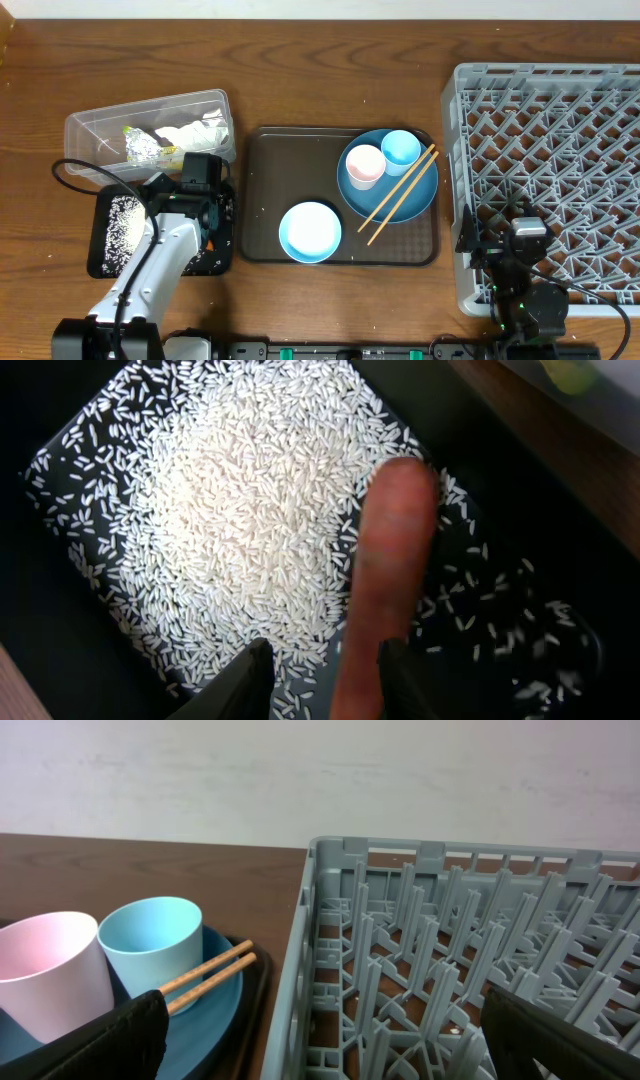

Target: Sort waste into correct bins and load items into the dishwasher rack

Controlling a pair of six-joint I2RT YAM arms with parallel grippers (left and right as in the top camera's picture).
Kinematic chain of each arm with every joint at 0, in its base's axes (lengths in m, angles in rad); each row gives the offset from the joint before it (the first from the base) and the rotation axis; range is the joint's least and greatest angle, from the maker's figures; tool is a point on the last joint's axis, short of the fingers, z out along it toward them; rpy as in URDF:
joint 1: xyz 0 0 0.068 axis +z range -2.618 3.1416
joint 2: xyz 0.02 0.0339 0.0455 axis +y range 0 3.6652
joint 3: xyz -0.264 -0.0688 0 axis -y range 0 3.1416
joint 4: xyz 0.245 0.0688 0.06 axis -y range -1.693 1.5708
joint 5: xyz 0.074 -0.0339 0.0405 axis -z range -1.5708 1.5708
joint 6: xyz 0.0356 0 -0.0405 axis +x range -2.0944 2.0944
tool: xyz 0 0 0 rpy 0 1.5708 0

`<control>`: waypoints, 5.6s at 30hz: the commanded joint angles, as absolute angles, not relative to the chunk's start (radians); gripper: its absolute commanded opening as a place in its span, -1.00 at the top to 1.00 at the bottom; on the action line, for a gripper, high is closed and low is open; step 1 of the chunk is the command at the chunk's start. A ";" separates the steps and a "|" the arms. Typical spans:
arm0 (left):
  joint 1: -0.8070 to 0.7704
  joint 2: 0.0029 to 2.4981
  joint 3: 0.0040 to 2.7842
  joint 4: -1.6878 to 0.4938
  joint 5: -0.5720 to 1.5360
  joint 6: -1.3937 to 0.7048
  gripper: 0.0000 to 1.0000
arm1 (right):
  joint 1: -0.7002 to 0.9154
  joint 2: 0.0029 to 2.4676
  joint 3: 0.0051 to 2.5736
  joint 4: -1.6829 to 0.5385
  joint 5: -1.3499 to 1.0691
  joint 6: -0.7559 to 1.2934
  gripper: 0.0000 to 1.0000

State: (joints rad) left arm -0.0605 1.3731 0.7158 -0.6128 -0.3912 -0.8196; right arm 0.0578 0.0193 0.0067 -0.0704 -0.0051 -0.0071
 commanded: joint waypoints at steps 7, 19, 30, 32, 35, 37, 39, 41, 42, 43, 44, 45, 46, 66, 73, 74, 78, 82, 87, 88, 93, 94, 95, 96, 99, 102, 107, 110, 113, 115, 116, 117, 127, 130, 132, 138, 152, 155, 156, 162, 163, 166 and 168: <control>-0.056 1.312 0.725 -0.596 -0.408 -0.778 0.24 | 0.047 0.020 0.006 -0.075 -0.008 0.006 -0.98; -0.056 0.980 0.760 -0.581 0.381 -0.355 -0.19 | 0.047 0.020 0.006 -0.075 -0.008 0.006 -0.98; -0.057 0.960 0.758 -0.639 0.730 -0.379 -0.67 | 0.047 0.020 0.006 -0.075 -0.008 0.006 -0.99; -0.057 0.960 0.758 -0.689 0.730 -0.379 -0.72 | 0.047 0.020 0.006 -0.075 -0.008 0.006 -0.98; -0.057 0.960 0.757 -0.741 0.730 -0.378 -0.75 | 0.047 0.020 0.006 -0.075 -0.008 0.006 -0.99; -0.057 0.960 0.757 -0.770 0.730 -0.378 -0.75 | 0.047 0.020 0.006 -0.075 -0.008 0.006 -0.99; -0.057 0.960 0.757 -0.802 0.730 -0.378 -0.75 | 0.047 0.020 0.006 -0.075 -0.008 0.006 -0.99; -0.057 0.960 0.757 -0.842 0.720 -0.377 -0.75 | 0.047 0.020 0.006 -0.075 -0.008 0.006 -0.99; -0.057 0.960 0.757 -0.862 0.709 -0.377 -0.75 | 0.047 0.020 0.006 -0.075 -0.008 0.006 -0.99; -0.057 0.960 0.757 -0.883 0.691 -0.377 -0.75 | 0.047 0.020 0.006 -0.075 -0.008 0.006 -0.99; -0.057 0.960 0.757 -0.903 0.670 -0.378 -0.75 | 0.047 0.020 0.006 -0.075 -0.008 0.006 -0.98; -0.057 0.960 0.757 -0.917 0.656 -0.378 -0.75 | 0.047 0.020 0.006 -0.075 -0.008 0.006 -0.98; -0.057 0.960 0.757 -0.927 0.648 -0.378 -0.75 | 0.047 0.020 0.006 -0.075 -0.008 0.006 -0.99; -0.057 0.960 0.757 -0.701 0.563 -0.378 -0.86 | 0.047 0.020 0.006 -0.075 -0.008 0.006 -0.98; -0.057 0.960 0.757 -0.510 0.502 -0.378 -0.90 | 0.047 0.020 0.006 -0.075 -0.008 0.006 -0.98; -0.057 0.960 0.757 -0.499 0.477 -0.378 -0.90 | 0.047 0.020 0.006 -0.075 -0.008 0.006 -0.99; -0.057 0.960 0.757 -0.492 0.362 -0.378 -0.90 | 0.047 0.020 0.006 -0.075 -0.008 0.006 -0.99; -0.057 0.960 0.757 -0.514 0.297 -0.377 -0.90 | 0.047 0.020 0.006 -0.074 -0.008 0.006 -0.99; -0.057 0.978 0.754 -0.511 0.293 -0.353 -0.91 | 0.047 0.020 0.006 -0.074 -0.035 0.036 -0.98; -0.057 0.989 0.754 -0.511 0.293 -0.330 -0.90 | 0.047 0.020 0.006 -0.071 -0.045 0.082 -0.99; -0.057 1.058 0.754 -0.506 0.302 -0.307 -0.89 | 0.047 0.020 0.040 -0.094 -0.139 0.224 -0.99; -0.057 1.071 0.754 -0.502 0.308 -0.308 -0.89 | 0.047 0.020 0.062 -0.117 -0.138 0.241 -0.99; -0.057 1.081 0.754 -0.498 0.322 -0.307 -0.85 | 0.047 0.020 0.087 -0.138 -0.138 0.239 -0.98; -0.057 1.086 0.754 -0.494 0.336 -0.307 -0.82 | 0.047 0.020 0.113 -0.156 -0.134 0.239 -0.98; -0.057 1.089 0.754 -0.482 0.401 -0.266 -0.73 | 0.047 0.024 0.217 -0.233 -0.123 0.218 -0.99; -0.057 1.089 0.754 -0.467 0.487 -0.203 -0.68 | 0.047 0.055 0.348 -0.340 -0.124 0.201 -0.98; -0.057 1.089 0.754 -0.454 0.558 -0.165 -0.50 | 0.047 0.187 0.599 -0.555 -0.144 0.201 -0.98; -0.057 1.089 0.754 -0.459 0.558 -0.166 -0.43 | 0.047 0.289 0.751 -0.687 -0.169 0.201 -0.99; -0.057 1.089 0.754 -0.489 0.558 -0.177 -0.43 | 0.047 0.386 0.886 -0.804 -0.214 0.202 -0.99; -0.057 1.089 0.754 -0.530 0.558 -0.176 -0.19 | 0.047 0.429 0.939 -0.830 -0.278 0.202 -0.99; -0.057 1.090 0.754 -0.558 0.558 -0.176 -0.03 | 0.047 0.442 0.956 -0.834 -0.316 0.202 -0.98; -0.057 1.090 0.753 -0.580 0.558 -0.176 0.11 | 0.047 0.448 0.964 -0.836 -0.346 0.201 -0.99; -0.057 1.091 0.706 -0.700 0.554 -0.176 0.17 | 0.047 0.450 0.964 -0.910 -0.354 0.200 -0.99; -0.057 1.091 0.676 -0.671 0.554 -0.197 0.00 | 0.047 0.450 0.964 -0.913 -0.337 0.201 -0.99; -0.057 1.092 0.656 -0.646 0.554 -0.228 -0.02 | 0.047 0.450 0.963 -0.913 -0.337 0.201 -0.98; -0.058 1.127 0.624 -0.596 0.554 -0.268 -0.02 | 0.047 0.452 0.962 -0.914 -0.303 0.201 -0.99; -0.088 1.306 0.624 -0.519 0.596 -0.268 0.09 | 0.047 0.485 0.961 -0.965 -0.289 0.201 -0.97; -0.120 1.310 0.625 -0.506 0.596 -0.268 0.10 | 0.047 0.538 0.961 -0.992 -0.324 0.169 -0.92; -0.133 1.310 0.625 -0.501 0.596 -0.268 0.09 | 0.047 0.559 0.961 -0.992 -0.344 0.156 -0.90; -0.165 1.310 0.625 -0.487 0.591 -0.268 0.10 | 0.047 0.678 0.961 -1.000 -0.375 0.149 -0.83; -0.165 1.310 0.625 -0.487 0.590 -0.268 0.10 | 0.047 0.690 0.961 -1.004 -0.375 0.149 -0.82; -0.165 1.313 0.625 -0.487 0.580 -0.278 0.19 | 0.047 0.717 0.961 -1.011 -0.375 0.149 -0.81; -0.165 1.316 0.625 -0.488 0.552 -0.304 0.22 | 0.047 0.720 0.961 -1.010 -0.375 0.149 -0.81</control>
State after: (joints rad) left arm -0.1623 1.3067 0.6285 -0.4889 0.5762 -0.2741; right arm 0.0578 0.7212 0.9512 -1.0092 -0.3561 0.1673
